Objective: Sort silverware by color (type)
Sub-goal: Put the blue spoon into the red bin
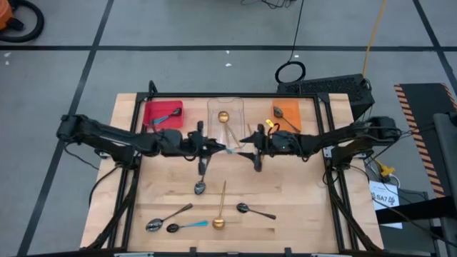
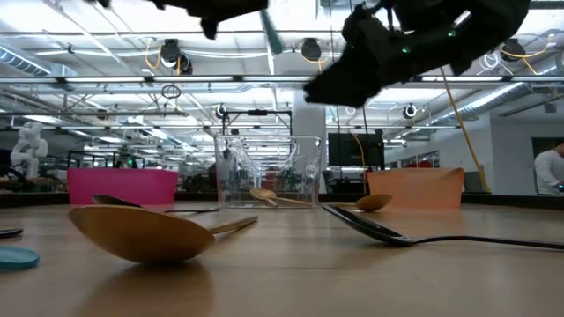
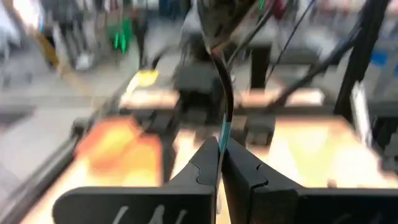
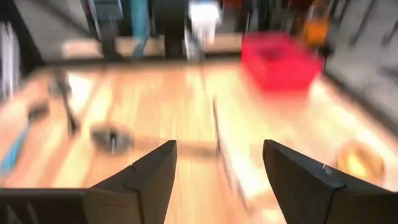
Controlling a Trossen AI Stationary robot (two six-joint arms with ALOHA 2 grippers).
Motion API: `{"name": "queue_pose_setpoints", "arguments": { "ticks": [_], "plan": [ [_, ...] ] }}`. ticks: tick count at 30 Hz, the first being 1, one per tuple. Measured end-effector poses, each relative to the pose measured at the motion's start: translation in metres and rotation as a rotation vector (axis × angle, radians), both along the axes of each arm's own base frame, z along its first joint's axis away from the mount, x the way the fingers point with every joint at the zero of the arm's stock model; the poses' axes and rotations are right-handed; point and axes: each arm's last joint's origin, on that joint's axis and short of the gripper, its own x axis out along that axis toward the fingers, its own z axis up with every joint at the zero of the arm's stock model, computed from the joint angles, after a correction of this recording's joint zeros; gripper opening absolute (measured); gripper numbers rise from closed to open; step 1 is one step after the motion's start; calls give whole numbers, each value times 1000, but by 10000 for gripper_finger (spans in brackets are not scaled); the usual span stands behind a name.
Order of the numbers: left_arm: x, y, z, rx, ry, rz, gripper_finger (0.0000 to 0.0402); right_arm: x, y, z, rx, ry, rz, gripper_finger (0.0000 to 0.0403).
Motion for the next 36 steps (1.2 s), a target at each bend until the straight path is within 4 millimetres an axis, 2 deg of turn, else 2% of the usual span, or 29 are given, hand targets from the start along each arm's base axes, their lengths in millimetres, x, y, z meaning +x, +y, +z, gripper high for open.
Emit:
{"name": "queue_pose_setpoints", "arguments": {
  "ticks": [4,6,11,15,22,30,36],
  "plan": [
    [-13,2,18,-32,259,30,9,-19,-2,4,6,135,-51,227],
    [-18,2,20,-25,407,35,9,-23,-3,15,-2,90,-61,224],
    [-14,2,22,-26,607,26,9,-22,-6,47,-16,-122,-30,222],
    [-6,1,23,-38,637,5,9,-10,-8,69,-47,-252,73,222],
    [-2,0,23,-52,625,-6,9,20,-11,96,-122,-323,197,221],
    [-1,3,22,-57,634,8,9,53,-12,107,-159,-354,270,221],
    [-1,7,22,-59,634,20,9,71,-12,105,-156,-345,286,221]
  ]
}}
